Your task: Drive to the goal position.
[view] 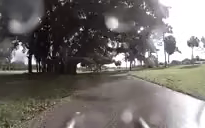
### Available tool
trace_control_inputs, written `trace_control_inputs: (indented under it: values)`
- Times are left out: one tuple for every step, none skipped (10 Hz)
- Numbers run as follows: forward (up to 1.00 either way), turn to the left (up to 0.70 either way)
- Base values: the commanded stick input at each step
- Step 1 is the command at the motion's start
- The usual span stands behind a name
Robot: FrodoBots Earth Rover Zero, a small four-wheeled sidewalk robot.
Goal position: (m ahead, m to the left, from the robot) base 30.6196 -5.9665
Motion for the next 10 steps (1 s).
trace_control_inputs:
  values:
    - [0.85,0.0]
    - [0.85,0.0]
    - [0.85,0.0]
    - [0.85,0.0]
    - [0.85,-0.06]
    - [0.85,-0.05]
    - [0.85,0.0]
    - [0.85,-0.04]
    - [0.85,-0.19]
    - [0.85,-0.33]
